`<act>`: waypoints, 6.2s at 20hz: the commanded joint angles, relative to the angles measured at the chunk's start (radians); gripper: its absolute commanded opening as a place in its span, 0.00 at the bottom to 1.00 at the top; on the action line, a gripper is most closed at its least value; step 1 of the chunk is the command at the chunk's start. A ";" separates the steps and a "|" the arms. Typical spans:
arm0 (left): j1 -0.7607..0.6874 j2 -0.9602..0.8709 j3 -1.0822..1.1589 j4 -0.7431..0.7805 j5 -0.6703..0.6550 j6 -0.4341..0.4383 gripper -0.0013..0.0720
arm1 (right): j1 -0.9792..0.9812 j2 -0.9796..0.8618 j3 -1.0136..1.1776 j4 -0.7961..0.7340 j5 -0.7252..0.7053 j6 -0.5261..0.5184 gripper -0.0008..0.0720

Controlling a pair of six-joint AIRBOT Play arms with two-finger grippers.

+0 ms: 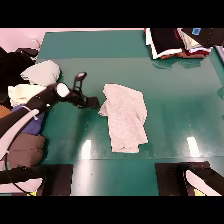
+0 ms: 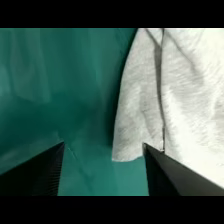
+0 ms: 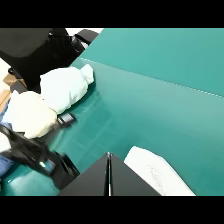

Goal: Fold the shirts.

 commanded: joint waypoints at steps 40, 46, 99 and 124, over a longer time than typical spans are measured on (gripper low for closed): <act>0.085 0.253 0.455 0.380 -0.124 0.051 0.05 | 0.043 0.011 -0.393 -0.245 0.024 0.026 0.03; 0.085 0.515 0.612 0.406 -0.122 0.051 0.05 | -0.167 0.209 -0.082 -0.245 0.063 0.025 0.03; 0.209 0.503 0.597 0.064 -0.293 0.286 0.05 | -0.049 0.226 -0.049 -0.359 0.179 0.018 0.03; 0.297 0.115 0.201 0.060 -0.179 0.217 0.74 | -0.053 -0.435 -0.118 -0.469 0.144 0.145 0.62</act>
